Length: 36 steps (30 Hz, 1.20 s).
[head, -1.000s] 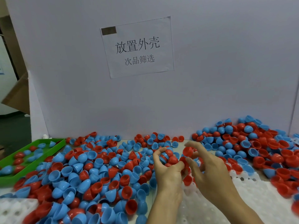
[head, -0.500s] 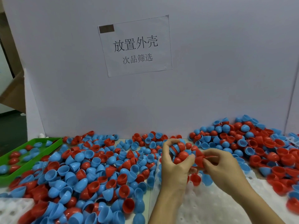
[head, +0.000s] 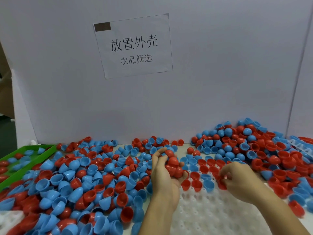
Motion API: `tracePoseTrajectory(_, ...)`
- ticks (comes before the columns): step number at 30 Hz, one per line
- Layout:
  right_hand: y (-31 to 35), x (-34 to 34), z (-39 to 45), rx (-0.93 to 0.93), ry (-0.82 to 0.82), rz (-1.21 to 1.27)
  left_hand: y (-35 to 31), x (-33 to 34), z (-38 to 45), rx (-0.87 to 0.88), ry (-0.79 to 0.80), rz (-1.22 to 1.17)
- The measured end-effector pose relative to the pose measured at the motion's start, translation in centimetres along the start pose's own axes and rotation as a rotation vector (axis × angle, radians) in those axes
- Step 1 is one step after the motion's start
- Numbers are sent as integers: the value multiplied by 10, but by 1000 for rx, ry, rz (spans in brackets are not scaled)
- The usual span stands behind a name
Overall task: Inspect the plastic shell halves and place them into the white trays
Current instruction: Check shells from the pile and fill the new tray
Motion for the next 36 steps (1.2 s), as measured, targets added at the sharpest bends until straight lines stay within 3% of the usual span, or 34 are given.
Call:
tracePoseTrajectory(11, 5, 20, 7, 20, 94, -108, 3, 3, -1, -43, 22, 20)
tracePoseTrajectory(20, 17, -2, 1, -100, -111, 38, 8, 9, -5, -86, 65, 80)
tracePoseTrajectory(23, 42, -17, -12, -304, -222, 335, 8, 11, -3, -73, 76, 147)
tracePoseTrajectory(26, 81, -13, -29, -499, -150, 493, 12, 14, -4, -92, 110, 178)
tracePoseTrajectory(31, 90, -16, -34, -485, -307, 422, 24, 25, -9, -184, 218, 127)
tracePoseTrajectory(36, 76, -20, -29, -416, -372, 471, 25, 24, -7, -184, 212, 121)
Point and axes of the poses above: each hand's wrist, its own z-axis towards the middle knuckle, its own x-axis out of the palm, y = z × x, the point moved 10 cm from there along z, towards the middle knuckle, and after that the axes turned 8 degrees about y, right-handed, at the moved point
